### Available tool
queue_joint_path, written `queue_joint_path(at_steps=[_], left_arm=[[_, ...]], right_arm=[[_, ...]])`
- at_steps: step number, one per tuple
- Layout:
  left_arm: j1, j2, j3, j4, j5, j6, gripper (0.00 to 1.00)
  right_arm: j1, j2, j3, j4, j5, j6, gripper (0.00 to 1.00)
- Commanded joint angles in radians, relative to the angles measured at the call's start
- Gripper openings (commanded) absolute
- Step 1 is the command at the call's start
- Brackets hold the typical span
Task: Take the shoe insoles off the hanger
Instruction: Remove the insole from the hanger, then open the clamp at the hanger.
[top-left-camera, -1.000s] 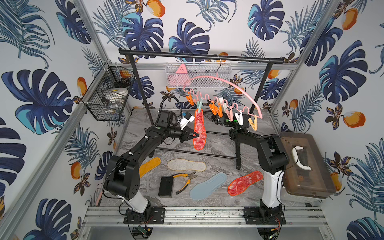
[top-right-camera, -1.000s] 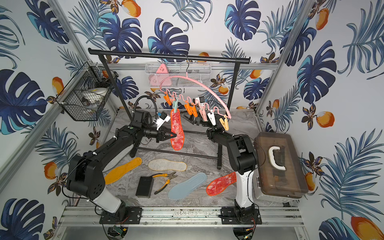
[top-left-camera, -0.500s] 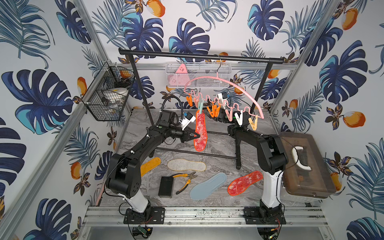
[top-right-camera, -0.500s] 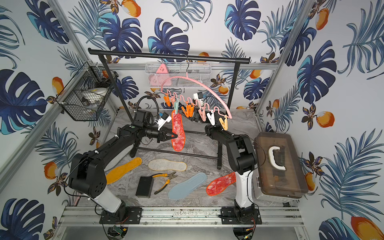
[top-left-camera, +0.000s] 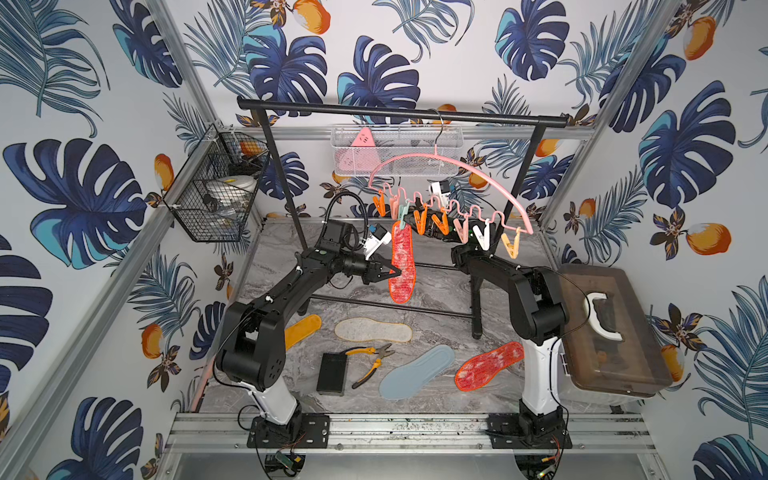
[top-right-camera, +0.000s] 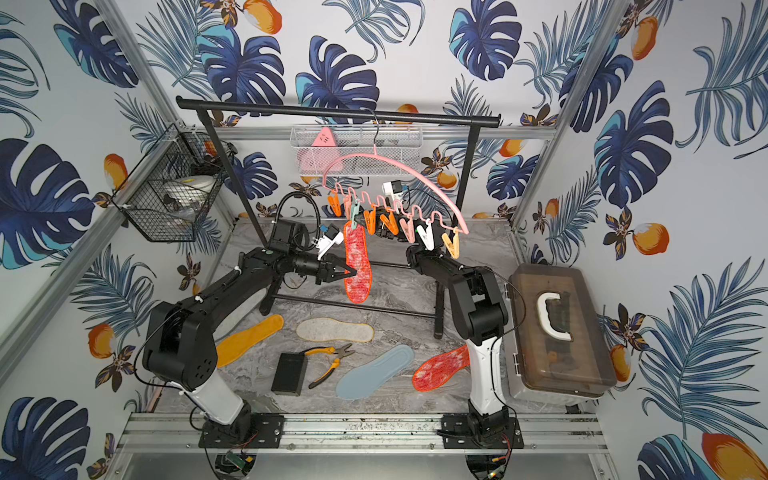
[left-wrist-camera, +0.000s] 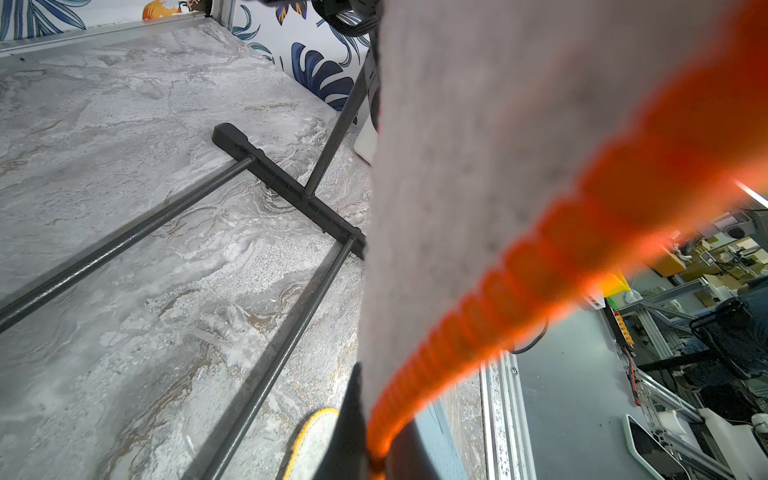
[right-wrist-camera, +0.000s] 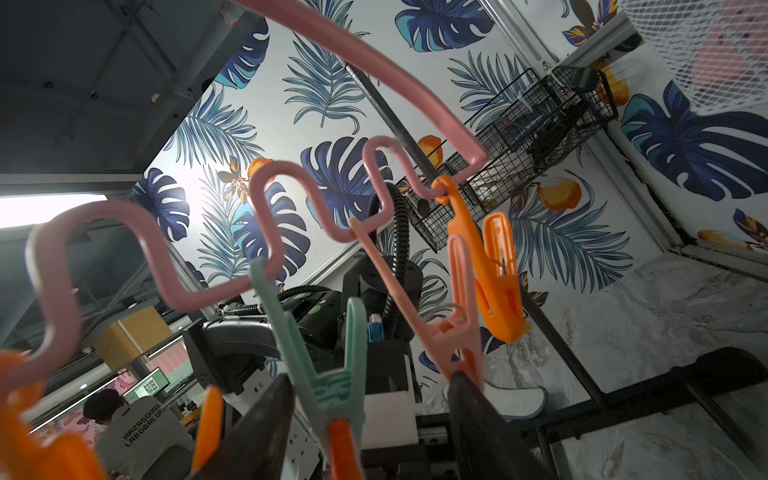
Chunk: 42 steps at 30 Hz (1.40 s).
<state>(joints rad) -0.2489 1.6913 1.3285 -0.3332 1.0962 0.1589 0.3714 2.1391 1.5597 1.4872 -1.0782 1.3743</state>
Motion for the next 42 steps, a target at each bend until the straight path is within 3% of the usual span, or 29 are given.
queue_joint_path(at_steps=[1, 6, 20, 28, 42], left_arm=[[-0.001, 0.004, 0.010, -0.026, 0.025, 0.028, 0.00], [0.000, 0.006, 0.017, -0.039, 0.010, 0.033, 0.00], [0.000, 0.051, 0.079, -0.116, -0.033, 0.041, 0.00], [-0.001, 0.065, 0.103, -0.152, -0.047, 0.047, 0.00], [0.000, 0.054, 0.100, -0.172, -0.051, 0.066, 0.00]], right_arm=[[0.002, 0.005, 0.016, 0.027, -0.001, 0.026, 0.58], [0.001, -0.004, 0.018, 0.027, -0.012, 0.028, 0.50], [0.002, -0.022, 0.029, 0.027, -0.017, 0.037, 0.54], [0.002, -0.022, 0.035, 0.027, -0.018, 0.046, 0.40], [0.003, -0.016, 0.036, 0.027, -0.001, 0.045, 0.28]])
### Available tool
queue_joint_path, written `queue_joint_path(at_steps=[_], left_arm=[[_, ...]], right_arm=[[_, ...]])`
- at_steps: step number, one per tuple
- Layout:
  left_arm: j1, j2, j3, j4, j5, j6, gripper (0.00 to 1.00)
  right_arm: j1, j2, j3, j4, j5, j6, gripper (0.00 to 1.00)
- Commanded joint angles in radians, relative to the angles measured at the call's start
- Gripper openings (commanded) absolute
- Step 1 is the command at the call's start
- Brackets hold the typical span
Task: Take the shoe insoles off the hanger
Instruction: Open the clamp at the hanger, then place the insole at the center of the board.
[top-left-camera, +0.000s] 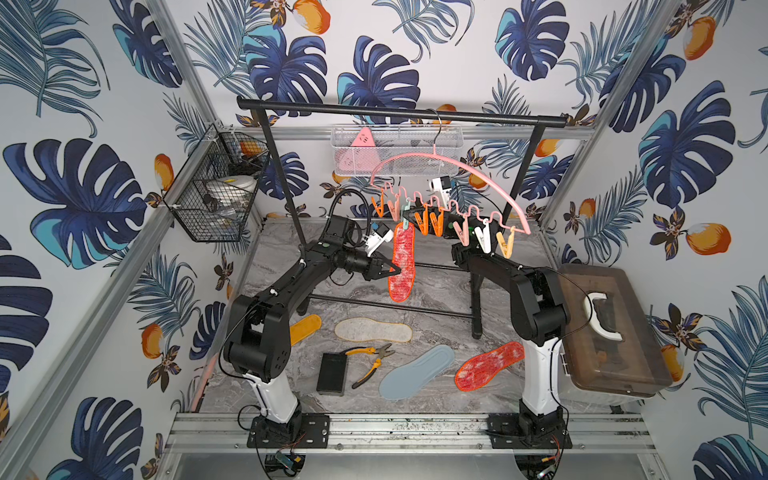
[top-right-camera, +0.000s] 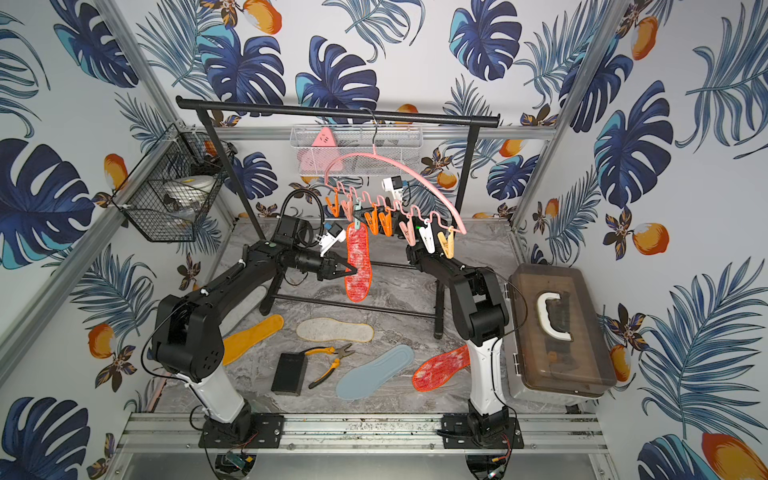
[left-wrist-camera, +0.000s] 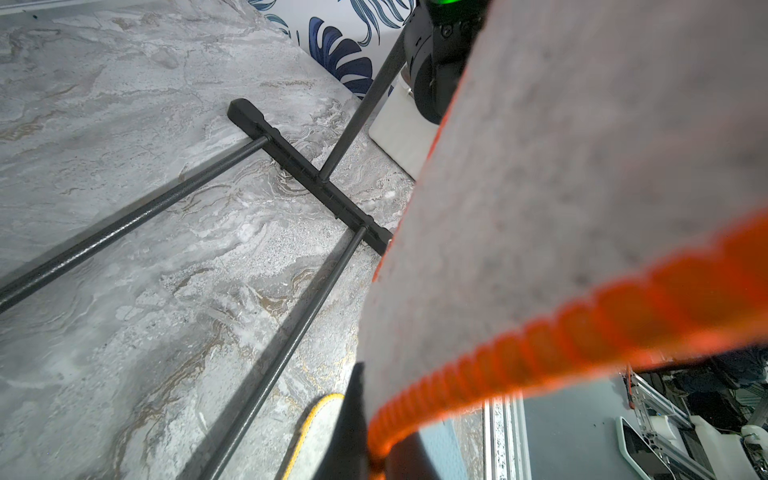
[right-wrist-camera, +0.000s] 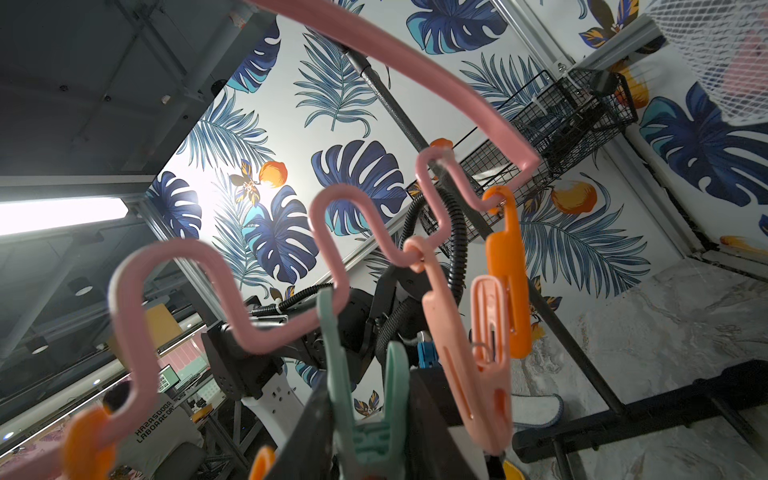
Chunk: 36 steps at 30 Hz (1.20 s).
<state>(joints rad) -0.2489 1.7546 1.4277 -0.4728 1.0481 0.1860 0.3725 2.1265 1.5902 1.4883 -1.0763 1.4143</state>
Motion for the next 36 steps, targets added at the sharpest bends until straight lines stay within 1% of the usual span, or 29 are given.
queue_joint_path(at_steps=[1, 6, 9, 10, 12, 13, 19, 25, 33, 36], left_arm=[[0.000, -0.010, 0.000, -0.038, -0.002, 0.042, 0.00], [0.000, -0.016, -0.013, -0.059, -0.005, 0.070, 0.00], [-0.001, -0.022, -0.007, -0.103, -0.002, 0.114, 0.00], [-0.001, -0.025, -0.007, -0.125, -0.005, 0.137, 0.00], [0.000, -0.033, -0.014, -0.167, -0.022, 0.187, 0.00], [-0.001, -0.039, -0.019, -0.192, -0.034, 0.216, 0.00], [0.031, -0.084, -0.069, -0.312, -0.064, 0.338, 0.00], [0.113, -0.147, -0.118, -0.361, -0.087, 0.379, 0.00], [0.213, -0.221, -0.157, -0.455, -0.119, 0.434, 0.00], [0.239, -0.243, -0.168, -0.494, -0.153, 0.460, 0.00]], right_arm=[[0.002, -0.002, 0.006, 0.026, -0.002, 0.005, 0.28], [0.002, 0.004, 0.011, 0.026, 0.010, 0.005, 0.27], [0.002, 0.012, 0.012, 0.026, 0.016, 0.005, 0.28], [0.003, 0.015, 0.012, 0.026, 0.017, 0.005, 0.30], [0.002, 0.020, 0.007, 0.026, 0.026, 0.006, 0.40], [0.001, 0.022, 0.005, 0.026, 0.033, 0.006, 0.43], [0.001, 0.030, -0.036, 0.025, 0.062, -0.008, 0.52], [0.004, 0.014, -0.124, 0.024, 0.098, -0.035, 0.54], [0.016, -0.027, -0.320, 0.025, 0.128, -0.117, 0.54], [0.021, -0.049, -0.394, 0.024, 0.138, -0.149, 0.54]])
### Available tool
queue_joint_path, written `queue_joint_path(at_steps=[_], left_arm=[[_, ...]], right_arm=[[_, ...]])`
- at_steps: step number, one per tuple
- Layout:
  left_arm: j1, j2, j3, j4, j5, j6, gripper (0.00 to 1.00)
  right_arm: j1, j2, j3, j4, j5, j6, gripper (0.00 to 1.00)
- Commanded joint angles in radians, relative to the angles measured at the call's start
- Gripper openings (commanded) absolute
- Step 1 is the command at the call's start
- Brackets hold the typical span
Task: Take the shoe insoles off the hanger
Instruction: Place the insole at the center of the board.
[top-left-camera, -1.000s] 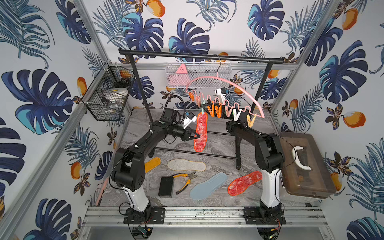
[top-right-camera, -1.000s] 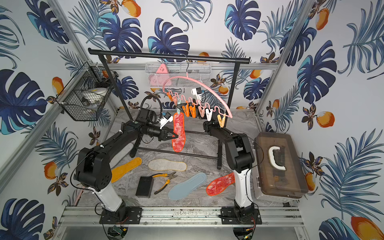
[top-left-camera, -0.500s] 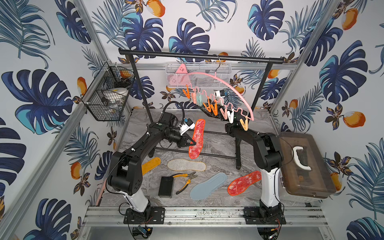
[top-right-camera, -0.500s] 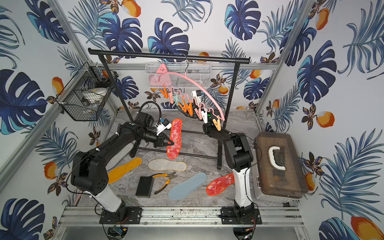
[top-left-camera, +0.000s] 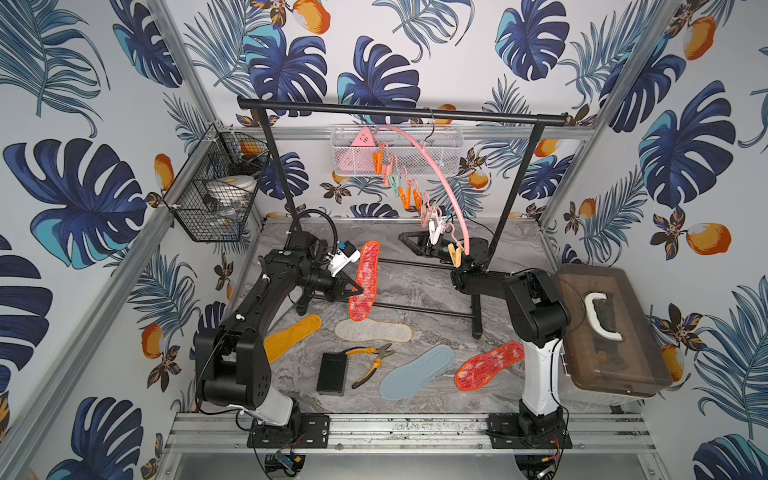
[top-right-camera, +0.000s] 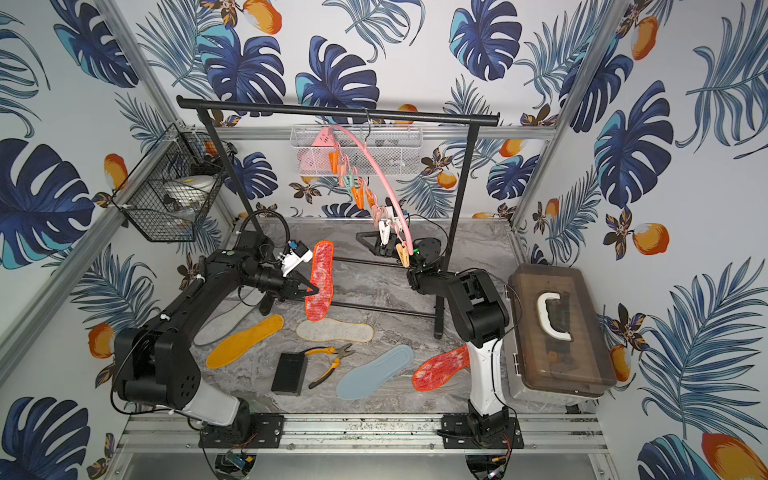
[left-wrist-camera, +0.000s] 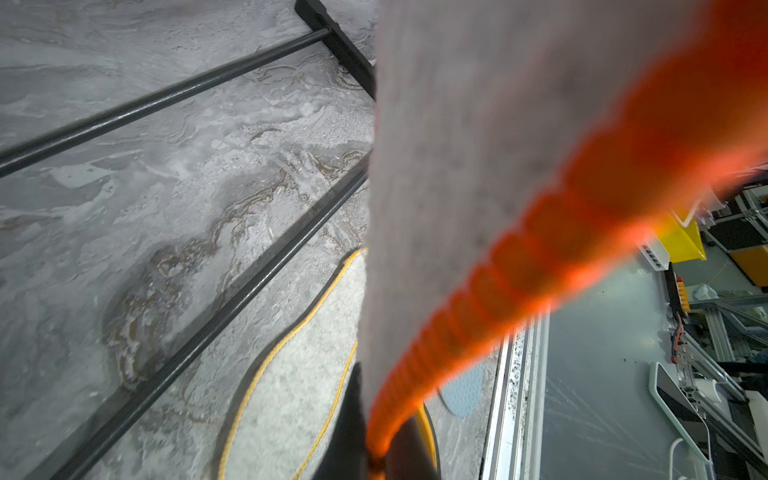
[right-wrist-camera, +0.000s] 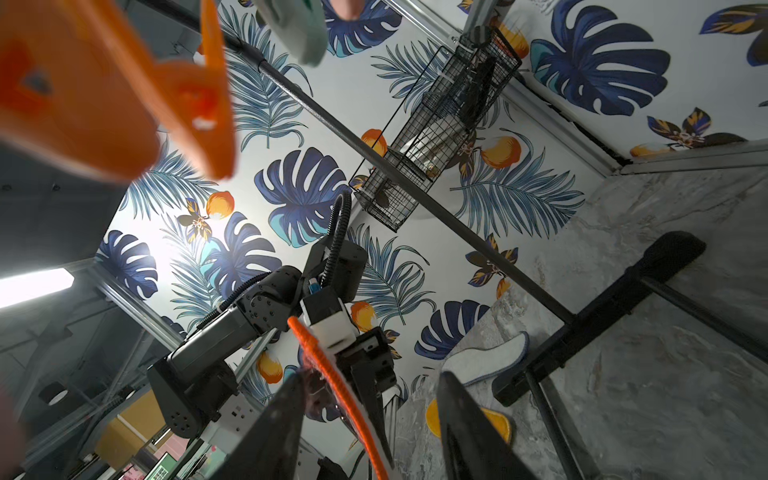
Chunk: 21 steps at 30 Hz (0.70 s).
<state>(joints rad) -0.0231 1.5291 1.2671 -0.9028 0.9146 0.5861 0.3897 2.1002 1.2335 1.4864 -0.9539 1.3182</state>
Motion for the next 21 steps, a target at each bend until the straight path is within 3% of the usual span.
queue_joint_path(at_steps=[1, 15, 21], left_arm=[[0.023, -0.024, -0.009, -0.072, -0.038, 0.063, 0.00], [0.172, -0.173, -0.110, -0.070, -0.155, 0.031, 0.00], [0.211, -0.221, -0.149, -0.086, -0.299, 0.029, 0.00]], right_arm=[[0.004, -0.029, -0.064, 0.026, 0.022, -0.063, 0.54], [0.030, -0.169, -0.466, 0.026, 0.138, -0.228, 0.55], [0.061, -0.248, -0.619, 0.027, 0.191, -0.292, 0.56]])
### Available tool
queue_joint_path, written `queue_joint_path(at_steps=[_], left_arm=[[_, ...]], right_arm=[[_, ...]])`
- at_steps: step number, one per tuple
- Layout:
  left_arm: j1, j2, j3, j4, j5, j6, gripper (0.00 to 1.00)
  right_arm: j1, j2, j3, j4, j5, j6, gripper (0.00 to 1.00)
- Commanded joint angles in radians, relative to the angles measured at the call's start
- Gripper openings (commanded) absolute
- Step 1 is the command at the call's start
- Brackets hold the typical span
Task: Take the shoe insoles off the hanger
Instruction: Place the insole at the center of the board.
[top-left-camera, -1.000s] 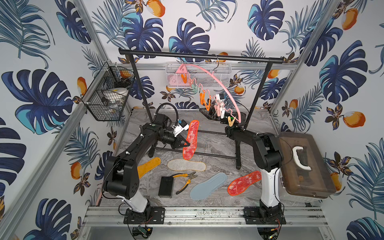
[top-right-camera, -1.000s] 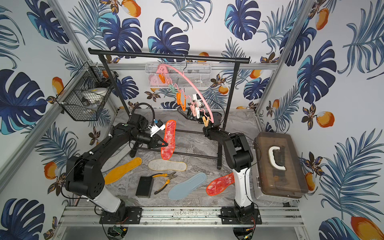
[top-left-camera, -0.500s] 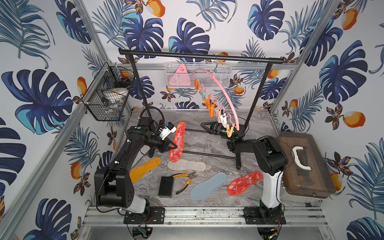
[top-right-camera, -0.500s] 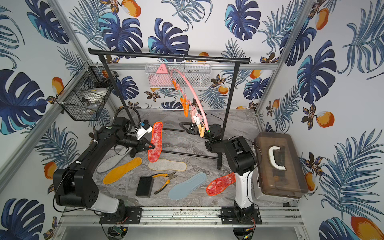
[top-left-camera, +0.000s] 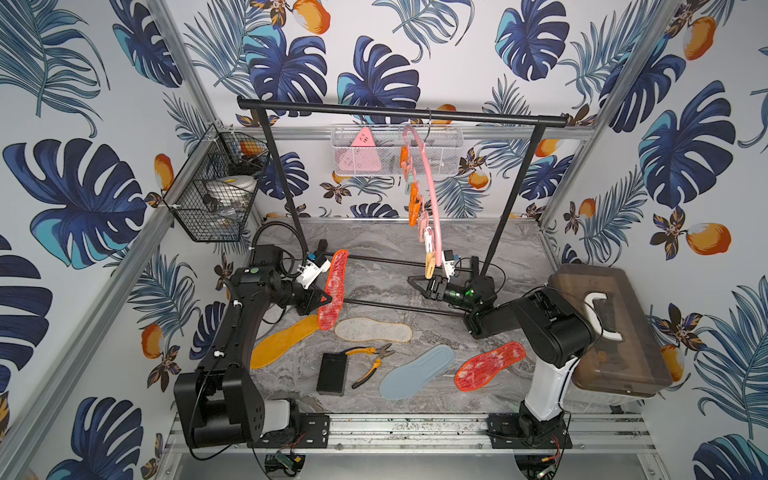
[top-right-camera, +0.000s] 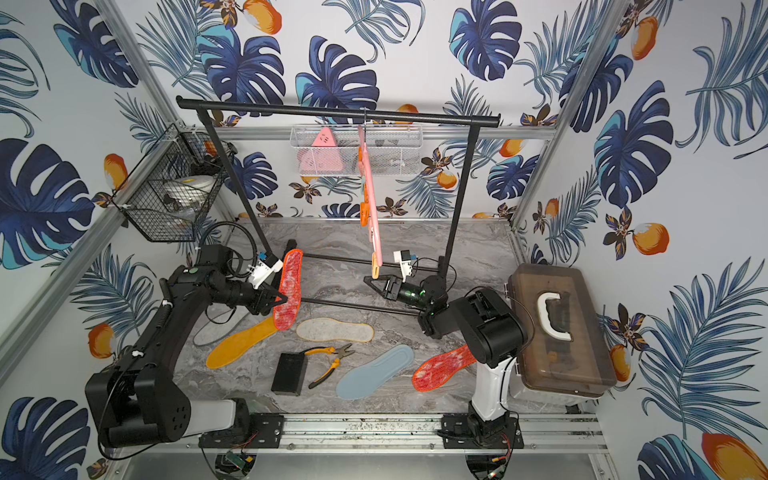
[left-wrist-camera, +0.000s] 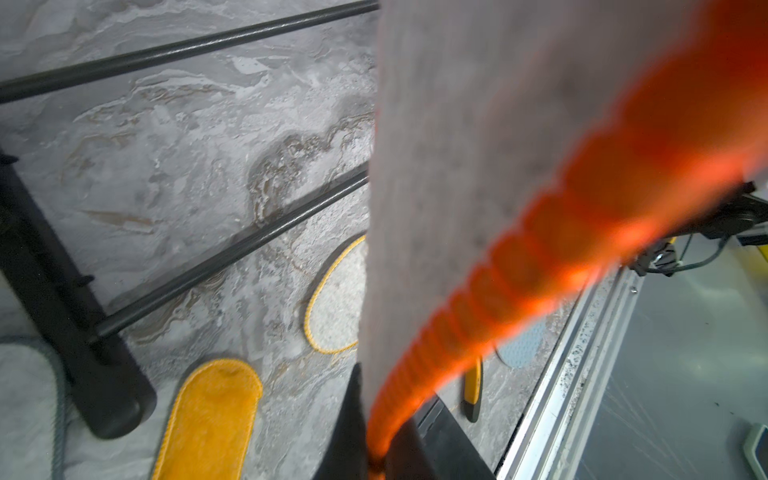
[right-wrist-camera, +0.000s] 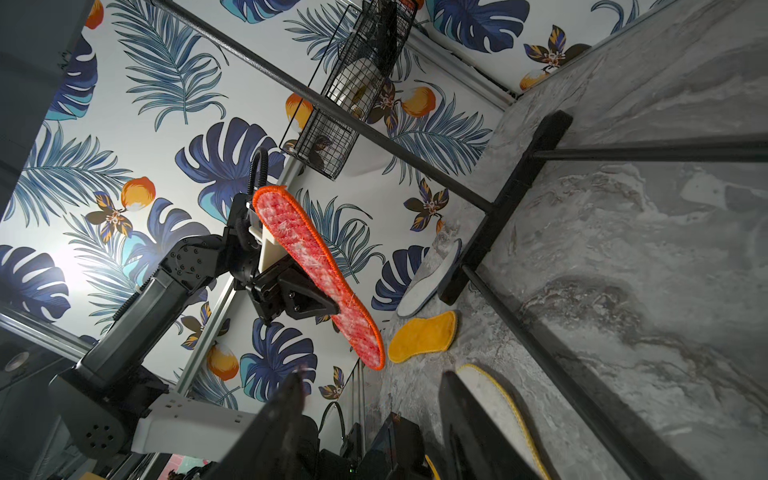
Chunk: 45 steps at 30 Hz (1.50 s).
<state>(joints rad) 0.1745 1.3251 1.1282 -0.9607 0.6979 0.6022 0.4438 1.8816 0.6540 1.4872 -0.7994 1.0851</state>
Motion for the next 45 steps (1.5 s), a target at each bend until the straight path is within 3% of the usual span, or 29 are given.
queue_joint_path(at_steps=[1, 10, 16, 23, 29, 36, 45], left_arm=[[0.018, -0.023, -0.019, -0.044, -0.108, 0.030, 0.00], [0.081, -0.090, -0.131, -0.214, -0.361, 0.274, 0.00], [0.182, -0.081, -0.171, -0.347, -0.463, 0.464, 0.00], [0.222, -0.005, -0.260, -0.343, -0.600, 0.540, 0.00], [0.239, 0.030, -0.332, -0.265, -0.608, 0.561, 0.00], [0.240, 0.193, -0.355, -0.104, -0.658, 0.492, 0.00], [0.240, 0.199, -0.301, -0.136, -0.501, 0.470, 0.20]], right_arm=[[0.011, -0.045, -0.063, 0.024, 0.040, -0.067, 0.55], [0.024, -0.151, -0.189, 0.020, 0.026, -0.102, 0.56], [0.024, -0.189, -0.207, -0.005, 0.014, -0.113, 0.56], [0.024, -0.236, -0.222, -0.061, 0.002, -0.145, 0.55], [0.024, -0.291, -0.233, -0.118, -0.011, -0.176, 0.56], [0.024, -0.392, -0.220, -0.277, -0.005, -0.252, 0.57], [0.024, -0.531, -0.192, -0.547, 0.013, -0.390, 0.61]])
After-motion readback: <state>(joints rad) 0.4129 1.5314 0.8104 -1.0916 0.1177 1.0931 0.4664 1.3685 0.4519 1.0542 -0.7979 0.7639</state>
